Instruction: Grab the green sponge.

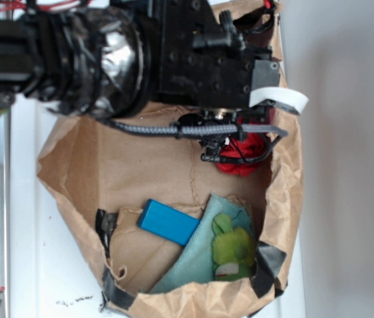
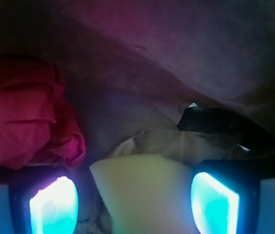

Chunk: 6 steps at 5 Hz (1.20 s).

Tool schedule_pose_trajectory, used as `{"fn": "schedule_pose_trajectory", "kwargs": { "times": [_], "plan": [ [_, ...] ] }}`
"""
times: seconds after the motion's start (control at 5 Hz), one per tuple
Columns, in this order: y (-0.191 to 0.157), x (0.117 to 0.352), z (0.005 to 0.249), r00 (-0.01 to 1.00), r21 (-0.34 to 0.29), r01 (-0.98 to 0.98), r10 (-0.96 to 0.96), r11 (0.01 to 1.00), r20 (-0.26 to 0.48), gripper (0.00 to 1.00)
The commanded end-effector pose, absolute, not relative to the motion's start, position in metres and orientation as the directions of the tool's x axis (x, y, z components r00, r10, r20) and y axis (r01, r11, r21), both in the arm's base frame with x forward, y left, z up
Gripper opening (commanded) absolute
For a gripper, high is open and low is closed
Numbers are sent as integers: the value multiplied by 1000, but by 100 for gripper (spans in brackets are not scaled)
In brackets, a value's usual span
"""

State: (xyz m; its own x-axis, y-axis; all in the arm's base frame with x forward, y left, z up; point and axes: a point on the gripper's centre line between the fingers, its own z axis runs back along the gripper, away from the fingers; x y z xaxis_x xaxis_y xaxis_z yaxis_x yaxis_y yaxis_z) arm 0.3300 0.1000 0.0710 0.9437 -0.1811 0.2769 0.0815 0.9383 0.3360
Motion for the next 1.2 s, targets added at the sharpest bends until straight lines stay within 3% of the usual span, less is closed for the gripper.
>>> {"fn": "schedule_pose_trajectory", "kwargs": {
  "times": [0.0, 0.6, 0.8, 1.0],
  "plan": [
    [102, 335, 75, 932, 373, 123, -236, 920, 275, 100],
    [100, 337, 54, 928, 434, 120, -257, 893, 271, 100],
    [101, 336, 56, 929, 416, 114, -246, 902, 278, 0],
    [101, 337, 58, 931, 405, 102, -231, 909, 284, 0]
  ]
}}
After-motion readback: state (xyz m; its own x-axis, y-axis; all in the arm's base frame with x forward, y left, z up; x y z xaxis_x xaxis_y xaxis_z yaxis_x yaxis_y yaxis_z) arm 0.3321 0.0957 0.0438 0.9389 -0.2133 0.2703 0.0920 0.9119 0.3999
